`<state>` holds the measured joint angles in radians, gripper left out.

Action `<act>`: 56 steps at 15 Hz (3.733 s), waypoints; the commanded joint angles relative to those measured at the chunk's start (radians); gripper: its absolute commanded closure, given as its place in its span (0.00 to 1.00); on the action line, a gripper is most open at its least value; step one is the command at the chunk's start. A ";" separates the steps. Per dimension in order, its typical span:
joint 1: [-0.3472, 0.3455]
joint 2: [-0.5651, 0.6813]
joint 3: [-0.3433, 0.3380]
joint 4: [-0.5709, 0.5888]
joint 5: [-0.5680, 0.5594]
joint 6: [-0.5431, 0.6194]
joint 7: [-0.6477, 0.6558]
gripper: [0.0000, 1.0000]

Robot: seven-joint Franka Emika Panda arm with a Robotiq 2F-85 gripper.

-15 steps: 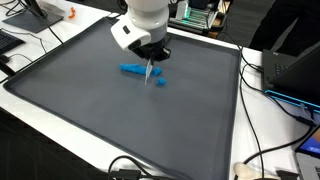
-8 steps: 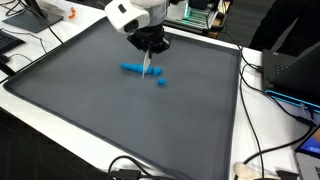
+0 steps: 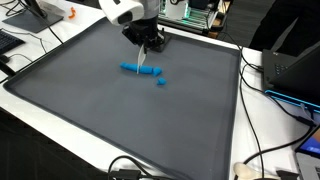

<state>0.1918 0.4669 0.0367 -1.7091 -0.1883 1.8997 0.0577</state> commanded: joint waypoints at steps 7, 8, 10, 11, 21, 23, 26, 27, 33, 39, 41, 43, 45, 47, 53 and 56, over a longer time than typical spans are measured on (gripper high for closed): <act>-0.025 0.000 0.003 -0.067 -0.003 0.048 0.029 0.99; -0.026 0.003 0.004 -0.070 0.000 0.054 0.030 0.99; -0.028 0.011 0.006 -0.076 0.009 0.074 0.036 0.99; -0.027 0.016 0.005 -0.077 0.009 0.079 0.040 0.99; -0.017 0.059 -0.003 -0.053 -0.010 0.114 0.065 0.99; -0.017 0.067 -0.003 -0.056 -0.010 0.117 0.063 0.99; -0.016 0.076 -0.003 -0.063 -0.012 0.123 0.063 0.99; -0.016 0.079 -0.003 -0.064 -0.010 0.124 0.064 0.99; -0.019 0.105 0.002 -0.057 -0.001 0.095 0.047 0.99; -0.025 0.122 0.007 -0.034 0.010 0.025 0.015 0.99; -0.026 0.130 0.010 -0.023 0.014 -0.006 0.000 0.99; -0.026 0.139 0.012 -0.010 0.013 -0.034 -0.014 0.99; -0.026 0.145 0.014 -0.002 0.012 -0.061 -0.027 0.99; -0.026 0.149 0.016 0.005 0.014 -0.098 -0.034 0.99; -0.029 0.133 0.021 0.003 0.017 -0.139 -0.037 0.99; -0.029 0.115 0.021 -0.002 0.014 -0.135 -0.034 0.99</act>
<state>0.1757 0.5935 0.0447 -1.7002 -0.1868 1.7849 0.0357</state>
